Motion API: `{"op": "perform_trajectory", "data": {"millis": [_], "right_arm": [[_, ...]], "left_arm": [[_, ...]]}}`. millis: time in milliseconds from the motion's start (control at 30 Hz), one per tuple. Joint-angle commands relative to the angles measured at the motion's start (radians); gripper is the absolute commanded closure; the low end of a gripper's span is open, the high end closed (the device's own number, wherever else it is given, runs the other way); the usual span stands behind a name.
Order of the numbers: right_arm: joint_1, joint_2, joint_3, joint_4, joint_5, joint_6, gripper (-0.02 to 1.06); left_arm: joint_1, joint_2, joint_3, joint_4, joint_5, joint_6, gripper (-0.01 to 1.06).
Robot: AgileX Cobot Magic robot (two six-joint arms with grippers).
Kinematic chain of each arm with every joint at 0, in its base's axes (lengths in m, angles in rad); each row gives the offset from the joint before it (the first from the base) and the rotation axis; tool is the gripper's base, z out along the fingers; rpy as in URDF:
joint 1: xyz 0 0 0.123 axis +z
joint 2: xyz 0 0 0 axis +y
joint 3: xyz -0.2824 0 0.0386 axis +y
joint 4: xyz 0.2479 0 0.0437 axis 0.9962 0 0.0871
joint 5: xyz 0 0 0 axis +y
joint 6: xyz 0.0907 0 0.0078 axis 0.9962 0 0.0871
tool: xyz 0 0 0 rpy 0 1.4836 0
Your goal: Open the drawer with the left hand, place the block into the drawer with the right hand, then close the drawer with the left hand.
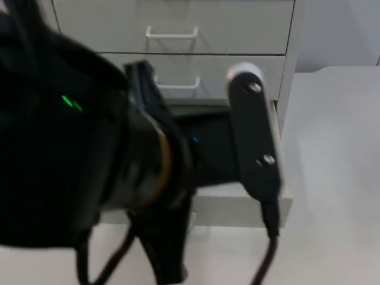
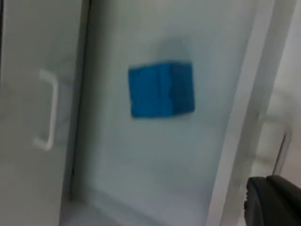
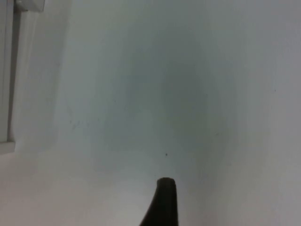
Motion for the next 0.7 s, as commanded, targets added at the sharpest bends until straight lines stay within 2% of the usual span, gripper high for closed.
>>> {"op": "perform_trajectory", "data": {"millis": [0,100,133,300,333,433,567,667], "right_arm": [[-0.005,-0.008,-0.001,-0.006,-0.013,0.000,0.34],[-0.005,-0.008,-0.001,-0.006,-0.013,0.000,0.34],[-0.005,-0.008,-0.001,-0.006,-0.013,0.000,0.34],[-0.005,-0.008,-0.001,-0.006,-0.020,0.000,0.34],[-0.005,-0.008,-0.001,-0.006,-0.020,0.000,0.34],[-0.005,-0.008,-0.001,-0.009,-0.026,0.000,0.34],[-0.005,-0.008,-0.001,-0.012,-0.028,0.000,0.34],[-0.005,-0.008,-0.001,-0.012,-0.028,0.000,0.34]], "left_arm": [[-0.006,0.020,-0.004,0.058,-0.041,-0.055,1.05],[-0.006,0.072,0.024,0.189,-0.051,-0.153,1.05],[-0.006,0.072,0.024,0.189,-0.051,-0.153,1.05],[-0.006,0.154,0.137,0.461,-0.049,-0.431,1.05],[-0.006,0.154,0.137,0.461,-0.049,-0.431,1.05],[-0.006,0.197,0.162,0.582,-0.014,-0.589,1.05],[-0.006,0.251,0.162,0.670,-0.007,-0.674,1.05],[-0.002,0.300,0.162,0.670,0.016,-0.709,1.05]]}}
